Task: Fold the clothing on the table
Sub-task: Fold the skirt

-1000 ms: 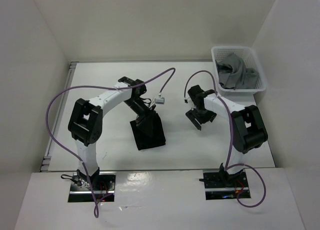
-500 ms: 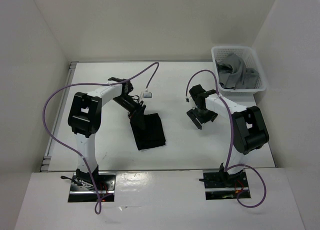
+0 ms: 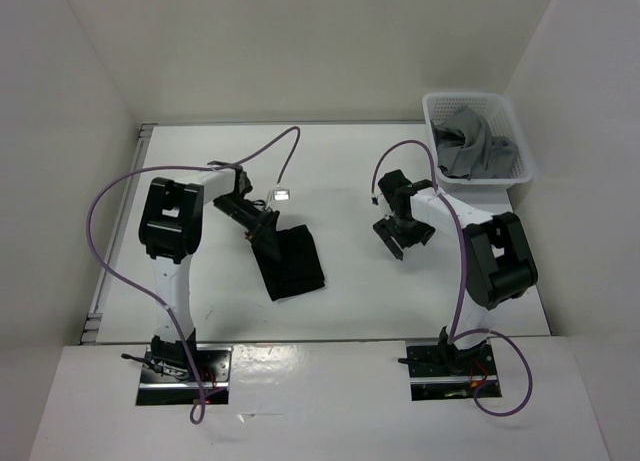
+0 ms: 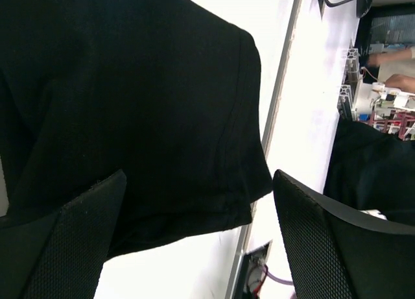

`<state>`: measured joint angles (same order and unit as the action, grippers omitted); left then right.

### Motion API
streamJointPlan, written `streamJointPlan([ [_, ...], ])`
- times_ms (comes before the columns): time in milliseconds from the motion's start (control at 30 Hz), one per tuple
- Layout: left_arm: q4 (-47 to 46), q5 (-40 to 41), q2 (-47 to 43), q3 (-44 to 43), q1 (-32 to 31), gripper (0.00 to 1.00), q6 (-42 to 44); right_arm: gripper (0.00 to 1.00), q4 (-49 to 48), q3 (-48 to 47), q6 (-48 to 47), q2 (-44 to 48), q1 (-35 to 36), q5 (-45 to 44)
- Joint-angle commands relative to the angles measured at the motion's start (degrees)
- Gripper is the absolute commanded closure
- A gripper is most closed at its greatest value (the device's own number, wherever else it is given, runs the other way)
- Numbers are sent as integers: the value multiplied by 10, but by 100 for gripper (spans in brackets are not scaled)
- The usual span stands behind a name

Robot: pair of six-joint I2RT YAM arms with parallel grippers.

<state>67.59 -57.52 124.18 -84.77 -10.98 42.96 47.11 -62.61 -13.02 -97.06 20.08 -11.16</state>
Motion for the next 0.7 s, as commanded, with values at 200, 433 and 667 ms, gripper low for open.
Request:
streamJointPlan([
  [200, 69, 33, -132, -170, 43, 0, -18, 22, -19, -9, 9, 14, -3, 3],
  [433, 69, 9, -243, -239, 115, 0, -101, 22, -8, -15, 3, 40, -3, 29],
  [667, 34, -32, -353, -66, 288, 0, -106, 22, -32, 0, 9, 125, -19, -5],
])
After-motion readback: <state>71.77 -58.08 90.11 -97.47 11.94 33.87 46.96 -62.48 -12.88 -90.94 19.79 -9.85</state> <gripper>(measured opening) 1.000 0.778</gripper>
